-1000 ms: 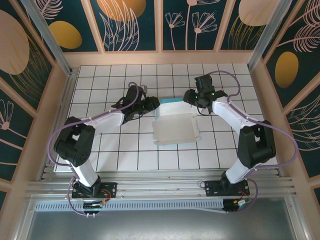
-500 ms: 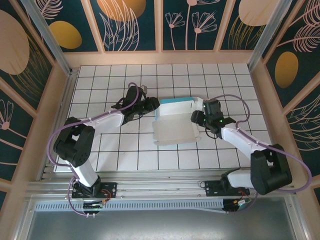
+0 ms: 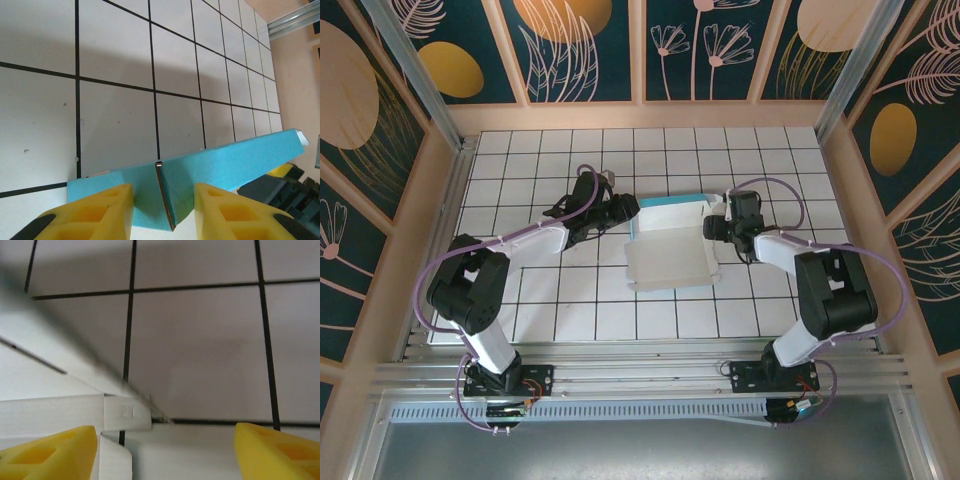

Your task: Fold the paper box

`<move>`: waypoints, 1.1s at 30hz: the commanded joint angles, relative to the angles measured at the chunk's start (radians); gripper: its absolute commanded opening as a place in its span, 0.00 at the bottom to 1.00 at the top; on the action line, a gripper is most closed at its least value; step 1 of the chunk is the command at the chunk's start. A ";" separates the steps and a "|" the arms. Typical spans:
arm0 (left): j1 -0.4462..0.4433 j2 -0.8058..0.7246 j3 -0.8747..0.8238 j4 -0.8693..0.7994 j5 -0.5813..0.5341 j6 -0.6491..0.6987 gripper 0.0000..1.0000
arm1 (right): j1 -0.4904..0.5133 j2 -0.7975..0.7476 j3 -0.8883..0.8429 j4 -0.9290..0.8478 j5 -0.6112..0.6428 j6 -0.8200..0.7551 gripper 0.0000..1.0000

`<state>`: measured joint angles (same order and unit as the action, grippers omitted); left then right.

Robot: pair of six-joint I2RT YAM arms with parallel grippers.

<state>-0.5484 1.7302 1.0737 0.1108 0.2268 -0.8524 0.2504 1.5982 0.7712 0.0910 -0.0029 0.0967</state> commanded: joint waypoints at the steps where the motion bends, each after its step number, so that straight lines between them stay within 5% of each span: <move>1: -0.010 0.018 -0.006 -0.170 -0.020 0.033 0.35 | -0.032 0.044 0.068 0.065 -0.131 -0.126 0.71; 7: -0.010 0.013 0.034 -0.205 -0.036 0.047 0.43 | -0.049 0.109 0.145 0.017 -0.209 -0.160 0.32; 14: -0.008 -0.066 0.127 -0.272 -0.120 0.159 0.53 | -0.049 0.048 0.146 -0.010 -0.193 -0.256 0.02; 18: -0.008 -0.152 0.145 -0.233 -0.146 0.399 0.57 | -0.048 -0.008 0.177 -0.073 -0.207 -0.342 0.00; 22: -0.010 -0.209 0.158 -0.224 0.113 0.875 0.64 | -0.046 -0.062 0.172 -0.085 -0.282 -0.420 0.00; 26: -0.010 -0.151 0.295 -0.420 0.173 1.148 0.77 | -0.038 -0.088 0.170 -0.084 -0.314 -0.460 0.00; 33: -0.010 0.032 0.534 -0.663 0.078 1.447 0.96 | -0.011 -0.089 0.203 -0.138 -0.322 -0.574 0.00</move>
<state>-0.5575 1.7103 1.5620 -0.3981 0.3271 0.3717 0.2249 1.5291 0.9253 -0.0154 -0.2943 -0.4000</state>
